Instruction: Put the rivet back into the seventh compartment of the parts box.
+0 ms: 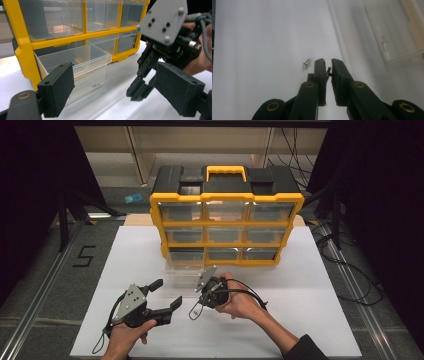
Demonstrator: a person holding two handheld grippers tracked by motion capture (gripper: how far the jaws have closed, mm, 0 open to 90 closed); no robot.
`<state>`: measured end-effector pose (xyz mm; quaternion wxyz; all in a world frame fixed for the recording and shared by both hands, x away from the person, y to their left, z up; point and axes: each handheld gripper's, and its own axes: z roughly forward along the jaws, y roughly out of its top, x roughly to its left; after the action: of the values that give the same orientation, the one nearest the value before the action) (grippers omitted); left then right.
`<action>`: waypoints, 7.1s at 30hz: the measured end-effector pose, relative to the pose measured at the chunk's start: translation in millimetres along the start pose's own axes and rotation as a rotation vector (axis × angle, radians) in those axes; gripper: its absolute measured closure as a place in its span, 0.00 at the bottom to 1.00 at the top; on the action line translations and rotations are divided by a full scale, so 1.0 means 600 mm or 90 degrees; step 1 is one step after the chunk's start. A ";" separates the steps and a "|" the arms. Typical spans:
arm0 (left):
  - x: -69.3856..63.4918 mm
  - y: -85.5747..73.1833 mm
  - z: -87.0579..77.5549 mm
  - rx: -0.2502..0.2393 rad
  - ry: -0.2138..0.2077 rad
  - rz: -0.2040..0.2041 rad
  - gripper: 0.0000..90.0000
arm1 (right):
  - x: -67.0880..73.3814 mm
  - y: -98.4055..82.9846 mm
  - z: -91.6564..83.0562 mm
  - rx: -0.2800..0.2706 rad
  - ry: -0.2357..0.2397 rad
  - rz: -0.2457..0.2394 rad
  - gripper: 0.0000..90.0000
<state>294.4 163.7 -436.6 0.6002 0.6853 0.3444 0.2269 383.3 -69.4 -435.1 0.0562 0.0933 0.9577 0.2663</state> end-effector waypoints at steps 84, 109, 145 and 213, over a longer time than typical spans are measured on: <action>-0.001 -0.001 0.002 0.003 0.000 0.003 0.18 | -0.095 0.102 -0.060 -0.151 -0.130 0.017 0.92; 0.000 0.000 0.001 0.001 0.004 0.003 0.18 | -0.073 0.089 -0.103 -0.192 -0.141 0.029 0.49; 0.003 0.003 -0.004 -0.018 0.016 -0.005 0.18 | 0.013 0.028 -0.040 -0.057 -0.024 -0.013 0.38; 0.006 0.005 -0.010 -0.025 0.031 -0.010 0.18 | -0.002 0.036 0.033 0.035 0.028 -0.014 0.96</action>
<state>293.2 170.1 -432.7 0.6065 0.6651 0.3598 0.2456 390.7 -41.8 -440.8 0.0355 0.0787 0.9667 0.2411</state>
